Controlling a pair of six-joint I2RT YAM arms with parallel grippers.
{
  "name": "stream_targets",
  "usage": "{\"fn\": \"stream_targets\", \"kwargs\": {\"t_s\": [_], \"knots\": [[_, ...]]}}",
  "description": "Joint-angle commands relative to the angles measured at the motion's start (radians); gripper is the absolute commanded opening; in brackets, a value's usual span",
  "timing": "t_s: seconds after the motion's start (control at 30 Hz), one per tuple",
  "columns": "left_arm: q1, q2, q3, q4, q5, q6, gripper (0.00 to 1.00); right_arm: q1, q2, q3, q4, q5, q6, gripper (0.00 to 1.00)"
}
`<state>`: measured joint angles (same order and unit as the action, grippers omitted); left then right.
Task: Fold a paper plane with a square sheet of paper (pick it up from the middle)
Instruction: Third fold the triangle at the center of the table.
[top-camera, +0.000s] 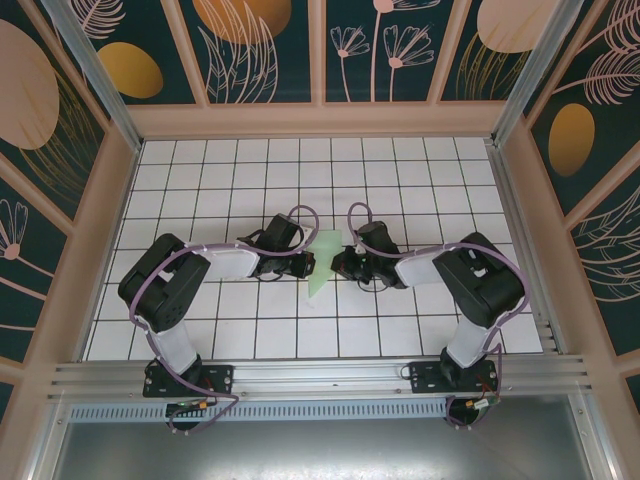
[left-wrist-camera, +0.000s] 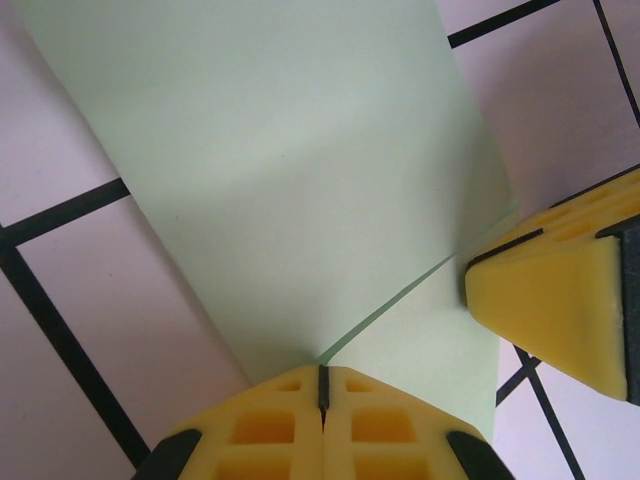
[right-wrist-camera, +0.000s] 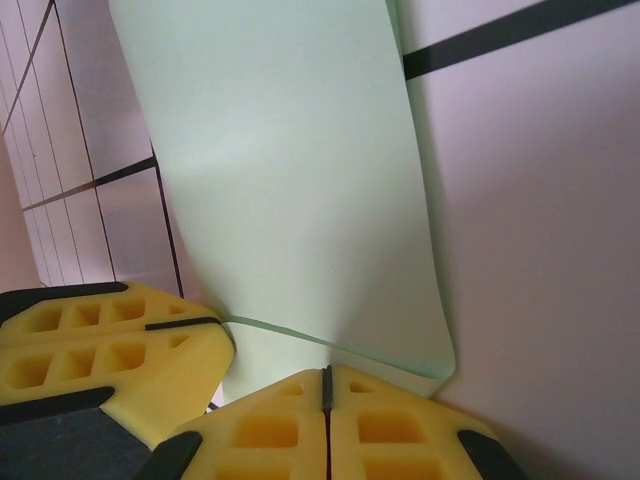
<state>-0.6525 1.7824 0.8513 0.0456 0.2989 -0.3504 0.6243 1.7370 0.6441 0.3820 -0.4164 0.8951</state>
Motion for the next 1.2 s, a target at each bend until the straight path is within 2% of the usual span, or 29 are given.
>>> {"fn": "stream_targets", "kwargs": {"t_s": [0.0,0.17,0.43,0.73,1.0,1.17], "knots": [[0.001,0.045,-0.003,-0.075,-0.021,0.021,0.03,-0.006,-0.021,0.020,-0.028,0.007,-0.024,0.09],[0.002,0.045,-0.004,-0.076,-0.020,0.023,0.03,-0.043,-0.085,0.025,-0.034,-0.014,-0.038,0.09],[0.002,0.044,-0.001,-0.078,-0.019,0.023,0.03,-0.066,-0.027,0.022,0.011,-0.059,-0.033,0.09],[0.002,0.041,-0.003,-0.079,-0.016,0.025,0.03,-0.066,0.047,0.028,-0.079,0.045,-0.031,0.08],[0.001,0.041,-0.003,-0.084,-0.021,0.026,0.03,-0.072,-0.073,0.038,-0.068,-0.016,-0.024,0.09],[0.002,0.041,-0.001,-0.085,-0.023,0.026,0.03,-0.107,-0.043,0.040,-0.005,-0.087,-0.027,0.09]]}}
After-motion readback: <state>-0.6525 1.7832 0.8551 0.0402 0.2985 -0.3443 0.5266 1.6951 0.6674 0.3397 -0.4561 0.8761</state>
